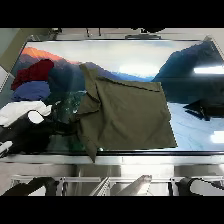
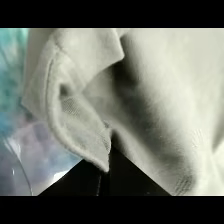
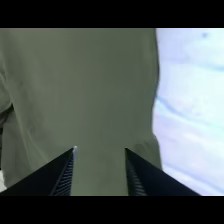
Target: Fold the shirts.
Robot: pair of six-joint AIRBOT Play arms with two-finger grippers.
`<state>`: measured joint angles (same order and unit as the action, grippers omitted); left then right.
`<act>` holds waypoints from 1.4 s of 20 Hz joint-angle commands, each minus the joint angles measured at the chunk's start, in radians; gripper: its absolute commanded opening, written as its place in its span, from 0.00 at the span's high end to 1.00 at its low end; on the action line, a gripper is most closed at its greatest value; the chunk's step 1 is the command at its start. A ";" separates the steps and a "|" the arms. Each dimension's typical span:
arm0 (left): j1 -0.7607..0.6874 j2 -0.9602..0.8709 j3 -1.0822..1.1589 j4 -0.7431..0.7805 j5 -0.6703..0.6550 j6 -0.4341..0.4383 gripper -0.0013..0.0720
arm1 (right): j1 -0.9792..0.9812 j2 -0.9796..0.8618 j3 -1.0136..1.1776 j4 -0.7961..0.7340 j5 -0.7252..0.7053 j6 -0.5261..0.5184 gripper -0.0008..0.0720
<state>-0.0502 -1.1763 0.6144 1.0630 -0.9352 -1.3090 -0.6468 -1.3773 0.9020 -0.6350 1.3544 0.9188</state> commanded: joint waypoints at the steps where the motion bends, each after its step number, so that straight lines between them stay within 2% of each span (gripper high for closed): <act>1: 0.046 0.016 0.073 0.008 -0.080 0.036 0.95 | -0.065 0.000 -0.004 -0.256 0.067 0.068 0.35; 3: 0.069 0.044 0.091 0.009 -0.083 0.048 0.95 | -0.066 0.000 -0.029 -0.374 0.081 0.062 0.35; 11: 0.088 0.045 0.088 0.009 -0.075 0.063 0.95 | 0.064 -0.003 -0.207 -0.374 -0.060 0.056 0.36; 16: 0.088 0.045 0.088 0.009 -0.079 0.063 0.95 | 0.207 -0.041 -0.238 -0.278 -0.094 0.051 0.36; 21: 0.088 0.045 0.088 0.008 -0.076 0.063 0.95 | 0.252 -0.045 -0.238 -0.233 -0.094 0.050 0.36; 22: 0.088 0.045 0.088 0.008 -0.076 0.063 0.95 | 0.258 -0.045 -0.238 -0.224 -0.087 0.050 0.46; 23: 0.088 0.045 0.088 0.008 -0.079 0.063 0.95 | 0.263 -0.045 -0.238 -0.216 -0.074 0.050 0.71; 24: 0.088 0.045 0.089 0.008 -0.087 0.063 0.95 | 0.264 -0.045 -0.238 -0.212 -0.055 0.050 0.85; 25: 0.088 0.045 0.089 0.007 -0.095 0.063 0.95 | 0.264 -0.045 -0.234 -0.212 -0.029 0.051 0.86; 26: 0.088 0.045 0.096 0.009 -0.107 0.063 0.95 | 0.263 -0.044 -0.227 -0.212 0.000 0.051 0.97; 28: 0.089 0.045 0.142 -0.002 -0.150 0.063 0.95 | 0.263 -0.027 -0.192 -0.182 0.052 0.055 0.97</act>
<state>0.0372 -1.1320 0.7227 1.0706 -1.0439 -1.2457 -0.3878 -1.4181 0.6807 -0.8650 1.3167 0.9688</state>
